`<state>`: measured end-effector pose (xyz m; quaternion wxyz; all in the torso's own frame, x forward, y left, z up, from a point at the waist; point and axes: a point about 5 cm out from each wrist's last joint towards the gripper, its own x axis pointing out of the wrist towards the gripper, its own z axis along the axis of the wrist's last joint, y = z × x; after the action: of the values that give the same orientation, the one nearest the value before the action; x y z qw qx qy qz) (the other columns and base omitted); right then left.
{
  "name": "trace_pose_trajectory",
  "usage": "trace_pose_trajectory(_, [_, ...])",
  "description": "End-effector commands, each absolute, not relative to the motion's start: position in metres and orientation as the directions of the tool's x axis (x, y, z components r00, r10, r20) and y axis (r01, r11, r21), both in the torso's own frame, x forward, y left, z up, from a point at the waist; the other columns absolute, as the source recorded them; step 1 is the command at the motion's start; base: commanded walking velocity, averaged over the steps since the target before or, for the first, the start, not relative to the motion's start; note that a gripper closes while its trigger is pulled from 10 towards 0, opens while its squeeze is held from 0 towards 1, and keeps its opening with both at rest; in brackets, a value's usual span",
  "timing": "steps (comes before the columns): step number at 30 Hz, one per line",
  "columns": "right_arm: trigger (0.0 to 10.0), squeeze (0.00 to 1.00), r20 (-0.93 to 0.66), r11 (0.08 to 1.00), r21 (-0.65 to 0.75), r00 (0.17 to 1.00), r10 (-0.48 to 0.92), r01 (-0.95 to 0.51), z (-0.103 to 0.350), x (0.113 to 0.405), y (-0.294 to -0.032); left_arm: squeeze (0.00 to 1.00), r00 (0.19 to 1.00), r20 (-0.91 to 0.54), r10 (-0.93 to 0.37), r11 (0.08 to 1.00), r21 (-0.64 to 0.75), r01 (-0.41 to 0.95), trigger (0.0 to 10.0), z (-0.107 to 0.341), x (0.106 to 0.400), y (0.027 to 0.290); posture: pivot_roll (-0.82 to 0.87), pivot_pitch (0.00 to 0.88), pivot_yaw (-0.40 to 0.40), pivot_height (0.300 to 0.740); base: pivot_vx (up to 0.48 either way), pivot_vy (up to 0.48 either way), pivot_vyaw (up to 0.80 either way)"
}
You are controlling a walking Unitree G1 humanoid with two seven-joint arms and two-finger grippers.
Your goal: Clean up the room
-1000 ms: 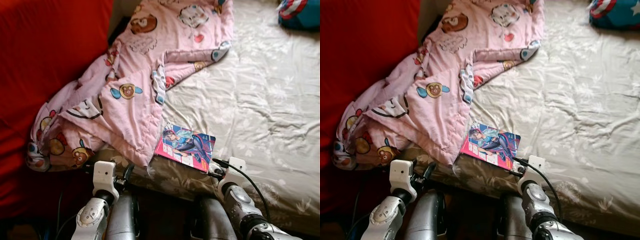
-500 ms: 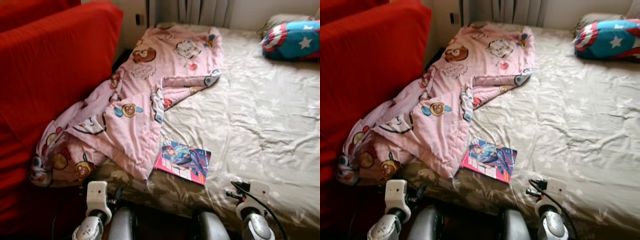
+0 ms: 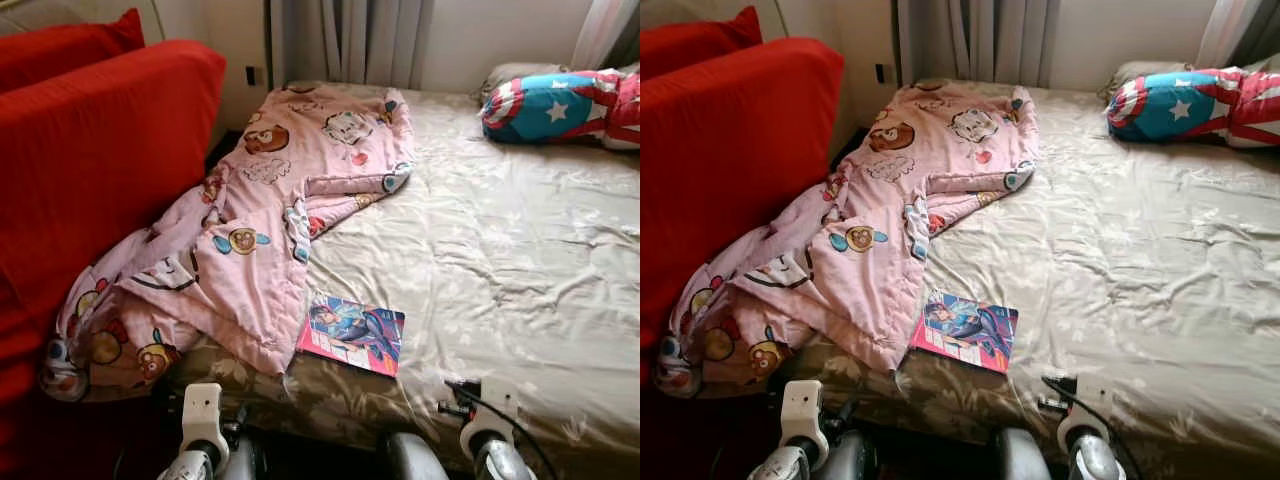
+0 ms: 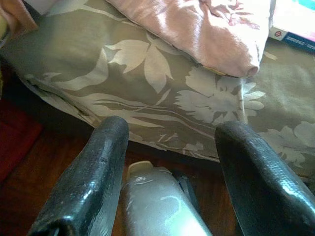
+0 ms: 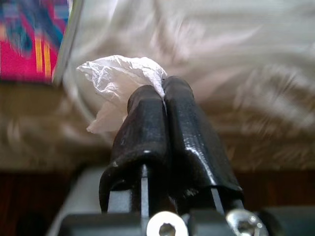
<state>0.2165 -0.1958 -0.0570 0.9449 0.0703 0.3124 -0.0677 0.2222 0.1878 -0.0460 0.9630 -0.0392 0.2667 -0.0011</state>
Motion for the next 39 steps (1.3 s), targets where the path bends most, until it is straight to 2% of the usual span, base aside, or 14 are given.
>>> trace_pose_trajectory(1, [10.0, 0.00, -0.645, 0.980, 0.079, 0.759, -0.090, 0.184, -0.064, 0.208, -0.196, 0.00, 0.842, -0.538, -0.037, 0.998, -0.058, 0.007, 10.0, -0.049, 0.221, 0.187, -0.03, 0.025, -0.020, 0.650, 0.000, 0.000, 0.00])
trace_pose_trajectory(5, [10.0, 0.00, -0.705, 0.984, 0.067, 0.705, -0.070, 0.165, -0.075, 0.190, -0.192, 0.00, 0.818, -0.574, -0.030, 0.999, -0.049, 0.002, 10.0, -0.054, 0.218, 0.185, -0.03, 0.022, -0.015, 0.680, 0.000, 0.000, 0.00])
trace_pose_trajectory(12, [10.0, 0.00, -0.748, 0.989, 0.041, 0.660, -0.062, 0.139, -0.085, 0.170, -0.194, 0.00, 0.787, -0.617, -0.014, 1.000, -0.021, 0.001, 10.0, -0.060, 0.211, 0.186, -0.03, 0.014, -0.009, 0.710, 0.000, 0.000, 0.00])
trace_pose_trajectory(14, [10.0, 0.00, -0.766, 0.992, 0.029, 0.641, -0.055, 0.120, -0.088, 0.163, -0.194, 0.00, 0.780, -0.626, -0.005, 1.000, -0.018, -0.007, 10.0, -0.061, 0.210, 0.189, -0.03, 0.006, -0.012, 0.730, 0.000, 0.000, 0.00])
trace_pose_trajectory(24, [10.0, 0.00, -0.764, 0.996, 0.004, 0.643, -0.055, 0.090, -0.087, 0.167, -0.190, 0.00, 0.708, -0.706, 0.018, 0.998, -0.028, -0.053, 10.0, -0.075, 0.188, 0.194, -0.04, 0.000, -0.019, 0.730, 0.000, 0.000, 0.00])
trace_pose_trajectory(33, [10.0, 0.00, -0.761, 0.998, 0.005, 0.648, -0.033, 0.057, -0.087, 0.168, -0.189, 0.00, 0.691, -0.721, 0.039, 0.992, -0.054, -0.113, 10.0, -0.077, 0.188, 0.194, -0.03, 0.000, -0.025, 0.730, 0.000, 0.000, 0.00])
trace_pose_trajectory(36, [10.0, 0.00, -0.759, 1.000, -0.013, 0.651, -0.015, 0.009, -0.087, 0.170, -0.183, 0.00, 0.690, -0.722, 0.052, 0.990, -0.051, -0.128, 10.0, -0.076, 0.189, 0.196, -0.03, 0.000, -0.026, 0.730, 0.000, 0.000, 0.77])
trace_pose_trajectory(39, [10.0, 0.00, -0.763, 1.000, -0.006, 0.646, -0.017, 0.019, -0.087, 0.168, -0.183, 0.00, 0.679, -0.730, 0.074, 0.988, -0.037, -0.148, 10.0, -0.077, 0.187, 0.198, -0.03, 0.000, -0.025, 0.730, 0.000, 0.000, 0.77])
